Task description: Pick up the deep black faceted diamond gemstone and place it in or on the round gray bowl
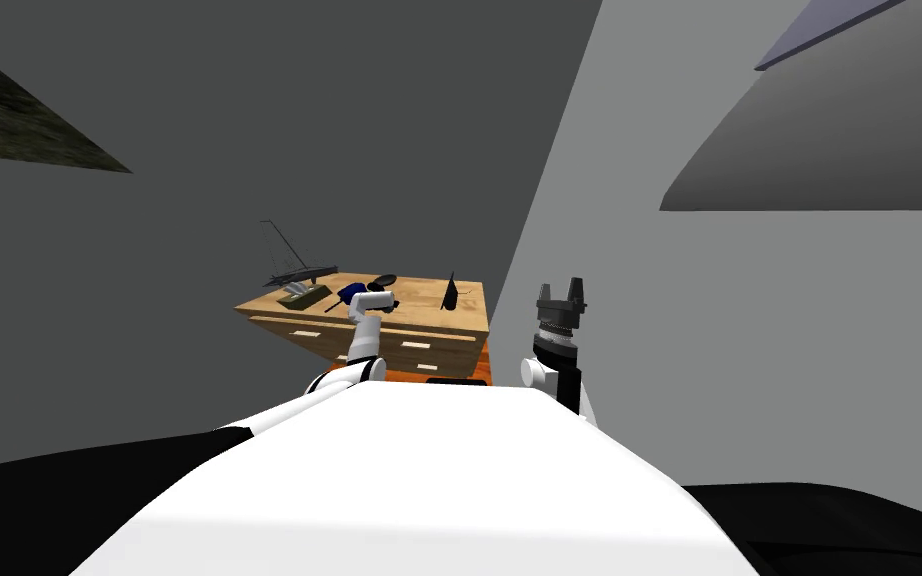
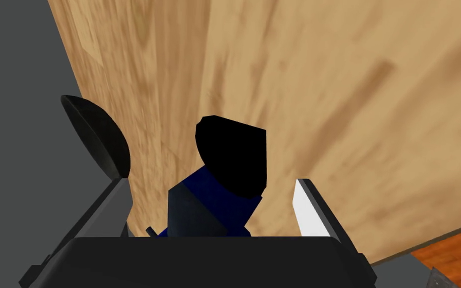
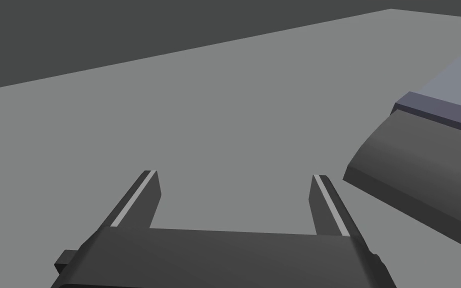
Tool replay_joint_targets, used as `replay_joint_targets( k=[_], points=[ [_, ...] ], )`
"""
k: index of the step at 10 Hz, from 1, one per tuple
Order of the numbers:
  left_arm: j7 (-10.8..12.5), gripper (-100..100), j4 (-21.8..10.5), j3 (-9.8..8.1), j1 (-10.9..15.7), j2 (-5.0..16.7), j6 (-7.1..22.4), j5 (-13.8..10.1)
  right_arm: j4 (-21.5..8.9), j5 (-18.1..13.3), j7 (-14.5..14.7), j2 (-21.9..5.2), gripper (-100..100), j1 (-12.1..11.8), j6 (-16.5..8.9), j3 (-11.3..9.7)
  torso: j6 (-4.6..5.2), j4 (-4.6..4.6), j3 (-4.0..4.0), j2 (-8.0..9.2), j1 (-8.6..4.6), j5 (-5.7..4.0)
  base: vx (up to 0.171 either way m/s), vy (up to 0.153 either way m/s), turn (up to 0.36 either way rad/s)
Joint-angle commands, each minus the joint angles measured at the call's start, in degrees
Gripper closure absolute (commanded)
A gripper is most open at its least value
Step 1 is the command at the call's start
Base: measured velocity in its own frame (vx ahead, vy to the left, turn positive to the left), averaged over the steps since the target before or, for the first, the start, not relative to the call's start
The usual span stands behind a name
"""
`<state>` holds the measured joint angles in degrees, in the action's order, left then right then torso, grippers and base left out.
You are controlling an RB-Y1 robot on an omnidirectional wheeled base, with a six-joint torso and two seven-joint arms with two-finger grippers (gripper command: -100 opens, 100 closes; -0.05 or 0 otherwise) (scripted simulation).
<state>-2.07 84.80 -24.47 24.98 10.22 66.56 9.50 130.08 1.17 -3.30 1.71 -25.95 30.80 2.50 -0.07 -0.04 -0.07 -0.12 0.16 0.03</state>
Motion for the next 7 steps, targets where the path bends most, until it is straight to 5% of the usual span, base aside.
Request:
replay_joint_targets(
  k=[1,2,3,7],
  points=[
    [0.3,-100,-1.3,0.23,-0.2,0.0,-1.6,0.0,0.0,0.0,0.0,0.0,0,0.0,0.0,0.0,0.00,0.00,0.00,0.00,0.00,0.00,0.059,0.020,0.011],
    [0.2,-100,-0.7,0.14,-0.2,0.0,-0.9,0.0,0.0,0.0,0.0,0.0,0,0.0,0.0,0.0,0.00,-0.01,-0.03,-0.04,-0.03,0.00,0.027,0.006,0.002],
    [0.2,100,-0.8,0.15,-0.2,0.0,-1.1,0.0,0.0,0.0,0.0,0.0,0,0.0,0.0,0.0,0.01,0.00,0.01,0.03,-0.08,-0.02,0.000,0.000,0.000],
    [0.2,100,-0.7,0.15,-0.2,0.0,-1.2,0.0,0.0,0.0,0.0,0.0,0,0.0,0.0,0.0,0.01,0.00,0.06,0.13,-0.11,-0.01,0.000,0.000,0.000]
  ],
)
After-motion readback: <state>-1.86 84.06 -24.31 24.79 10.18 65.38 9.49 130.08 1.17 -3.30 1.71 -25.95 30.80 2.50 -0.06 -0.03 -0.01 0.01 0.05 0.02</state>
